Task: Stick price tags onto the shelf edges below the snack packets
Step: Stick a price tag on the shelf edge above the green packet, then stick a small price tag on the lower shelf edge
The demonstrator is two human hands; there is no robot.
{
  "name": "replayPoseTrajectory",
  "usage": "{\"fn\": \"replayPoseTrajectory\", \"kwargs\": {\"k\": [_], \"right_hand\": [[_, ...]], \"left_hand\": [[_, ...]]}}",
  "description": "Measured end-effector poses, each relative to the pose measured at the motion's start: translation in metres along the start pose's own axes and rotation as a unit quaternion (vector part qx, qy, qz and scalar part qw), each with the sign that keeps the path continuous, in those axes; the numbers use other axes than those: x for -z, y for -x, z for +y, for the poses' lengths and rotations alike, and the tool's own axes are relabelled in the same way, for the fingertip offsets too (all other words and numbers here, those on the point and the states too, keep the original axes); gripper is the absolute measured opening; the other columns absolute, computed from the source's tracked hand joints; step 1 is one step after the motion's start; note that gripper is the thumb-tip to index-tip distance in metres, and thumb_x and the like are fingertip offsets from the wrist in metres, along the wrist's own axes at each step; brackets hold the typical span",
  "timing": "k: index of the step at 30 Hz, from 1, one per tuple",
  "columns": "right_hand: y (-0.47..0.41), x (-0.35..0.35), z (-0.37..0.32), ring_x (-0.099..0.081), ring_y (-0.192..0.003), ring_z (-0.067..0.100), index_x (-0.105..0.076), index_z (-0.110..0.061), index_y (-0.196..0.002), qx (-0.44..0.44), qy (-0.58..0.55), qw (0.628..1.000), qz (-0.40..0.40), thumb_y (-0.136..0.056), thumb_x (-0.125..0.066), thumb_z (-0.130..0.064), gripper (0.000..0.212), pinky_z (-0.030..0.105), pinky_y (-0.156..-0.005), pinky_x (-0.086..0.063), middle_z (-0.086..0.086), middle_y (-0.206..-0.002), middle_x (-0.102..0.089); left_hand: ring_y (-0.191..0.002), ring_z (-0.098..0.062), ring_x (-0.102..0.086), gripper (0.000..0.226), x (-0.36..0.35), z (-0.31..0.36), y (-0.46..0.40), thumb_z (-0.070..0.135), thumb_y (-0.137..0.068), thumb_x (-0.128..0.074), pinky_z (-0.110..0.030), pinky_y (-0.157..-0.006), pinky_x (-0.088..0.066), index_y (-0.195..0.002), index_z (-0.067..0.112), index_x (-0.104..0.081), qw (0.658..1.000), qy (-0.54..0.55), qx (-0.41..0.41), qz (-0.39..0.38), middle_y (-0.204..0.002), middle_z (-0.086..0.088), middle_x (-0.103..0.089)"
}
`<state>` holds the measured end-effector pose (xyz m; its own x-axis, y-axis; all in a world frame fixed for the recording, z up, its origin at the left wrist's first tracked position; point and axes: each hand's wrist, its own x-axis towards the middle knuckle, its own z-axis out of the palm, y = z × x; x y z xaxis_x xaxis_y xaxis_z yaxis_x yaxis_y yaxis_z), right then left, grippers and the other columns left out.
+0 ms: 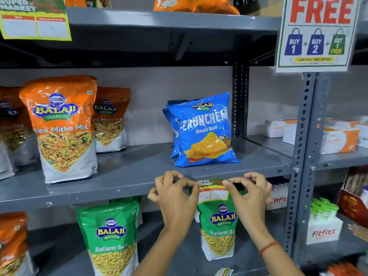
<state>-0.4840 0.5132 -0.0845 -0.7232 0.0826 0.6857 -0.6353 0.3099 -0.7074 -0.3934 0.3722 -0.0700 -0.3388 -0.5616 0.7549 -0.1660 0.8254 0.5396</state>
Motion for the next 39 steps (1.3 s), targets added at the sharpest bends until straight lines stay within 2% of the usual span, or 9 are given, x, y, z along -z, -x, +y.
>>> {"fn": "replayPoseTrajectory", "kwargs": {"k": [14, 17, 21, 25, 27, 31, 33, 36, 39], "right_hand": [[-0.011, -0.012, 0.007, -0.035, -0.104, 0.011, -0.063, -0.038, -0.078, 0.022, 0.023, 0.999, 0.022, -0.064, -0.079, -0.049, 0.024, 0.038, -0.082, -0.024, -0.008, -0.101, -0.048], [-0.011, -0.008, 0.016, -0.036, -0.100, 0.011, -0.055, -0.027, -0.092, -0.010, 0.009, 0.998, 0.055, -0.060, -0.080, -0.051, 0.047, 0.038, -0.079, -0.026, -0.009, -0.099, -0.048], [0.015, 0.000, 0.052, -0.046, -0.101, 0.023, -0.054, -0.026, -0.093, -0.054, -0.015, 0.996, 0.066, -0.066, -0.081, -0.043, 0.042, 0.038, -0.079, -0.028, -0.003, -0.100, -0.054], [0.077, 0.001, 0.110, -0.050, -0.097, 0.023, -0.056, -0.028, -0.090, -0.076, 0.006, 0.997, 0.026, -0.073, -0.079, -0.034, 0.029, 0.041, -0.078, -0.034, 0.001, -0.098, -0.059], [0.117, -0.002, 0.146, -0.055, -0.093, 0.028, -0.060, -0.021, -0.086, -0.127, 0.035, 0.991, -0.019, -0.071, -0.081, -0.022, 0.026, 0.047, -0.080, -0.039, 0.003, -0.093, -0.062], [0.203, -0.017, 0.203, -0.059, -0.088, 0.039, -0.058, -0.009, -0.083, -0.404, -0.052, 0.909, -0.087, -0.072, -0.079, -0.002, 0.025, 0.049, -0.079, -0.051, 0.014, -0.090, -0.059], [0.236, -0.026, 0.215, -0.057, -0.084, 0.029, -0.055, -0.006, -0.089, -0.519, -0.138, 0.837, -0.102, -0.073, -0.074, 0.008, 0.029, 0.031, -0.070, -0.055, 0.017, -0.100, -0.052], [0.258, -0.039, 0.222, -0.059, -0.097, 0.023, -0.061, -0.010, -0.109, -0.601, -0.196, 0.763, -0.138, -0.079, -0.073, -0.003, 0.033, 0.033, -0.077, -0.046, 0.011, -0.109, -0.058], [0.261, -0.051, 0.222, -0.057, -0.099, 0.020, -0.068, -0.015, -0.098, -0.652, -0.227, 0.711, -0.135, -0.081, -0.072, -0.009, 0.018, 0.039, -0.084, -0.037, 0.004, -0.104, -0.066]], "left_hand": [[-0.098, -0.004, -0.028, 0.025, -0.008, -0.013, -0.009, 0.058, -0.065, -0.072, -0.029, -0.074, -0.008, -0.066, 0.035, -0.061, 0.999, -0.004, -0.026, 0.026, -0.095, 0.021, -0.040], [-0.097, -0.009, -0.032, 0.033, -0.009, -0.020, -0.002, 0.057, -0.064, -0.073, -0.029, -0.072, -0.009, -0.077, 0.037, -0.052, 0.998, 0.014, 0.012, 0.059, -0.096, 0.018, -0.036], [-0.094, -0.009, -0.034, 0.030, -0.016, -0.034, 0.039, 0.048, -0.073, -0.071, -0.038, -0.079, -0.023, -0.082, 0.037, -0.044, 0.984, 0.120, 0.090, 0.094, -0.094, 0.015, -0.040], [-0.093, -0.020, -0.046, 0.023, -0.034, -0.060, 0.122, 0.052, -0.080, -0.058, -0.053, -0.088, -0.039, -0.085, 0.032, -0.047, 0.969, 0.167, 0.182, 0.021, -0.092, 0.007, -0.050], [-0.095, -0.020, -0.049, 0.027, -0.045, -0.075, 0.162, 0.060, -0.075, -0.054, -0.045, -0.084, -0.037, -0.086, 0.036, -0.055, 0.974, 0.110, 0.173, -0.091, -0.092, 0.011, -0.051], [-0.094, -0.022, -0.059, 0.028, -0.077, -0.092, 0.197, 0.047, -0.070, -0.071, -0.038, -0.071, -0.039, -0.098, 0.041, -0.069, 0.948, -0.045, -0.006, -0.316, -0.099, 0.009, -0.063], [-0.093, -0.019, -0.061, 0.038, -0.097, -0.091, 0.194, 0.045, -0.065, -0.075, -0.038, -0.069, -0.044, -0.102, 0.041, -0.069, 0.916, -0.094, -0.089, -0.380, -0.102, 0.009, -0.066], [-0.095, -0.017, -0.060, 0.040, -0.128, -0.082, 0.179, 0.044, -0.057, -0.074, -0.038, -0.071, -0.046, -0.096, 0.035, -0.070, 0.875, -0.148, -0.162, -0.432, -0.099, 0.011, -0.067], [-0.098, -0.021, -0.055, 0.025, -0.154, -0.076, 0.172, 0.039, -0.068, -0.064, -0.043, -0.077, -0.035, -0.088, 0.026, -0.070, 0.818, -0.207, -0.249, -0.476, -0.092, 0.006, -0.067]]}}
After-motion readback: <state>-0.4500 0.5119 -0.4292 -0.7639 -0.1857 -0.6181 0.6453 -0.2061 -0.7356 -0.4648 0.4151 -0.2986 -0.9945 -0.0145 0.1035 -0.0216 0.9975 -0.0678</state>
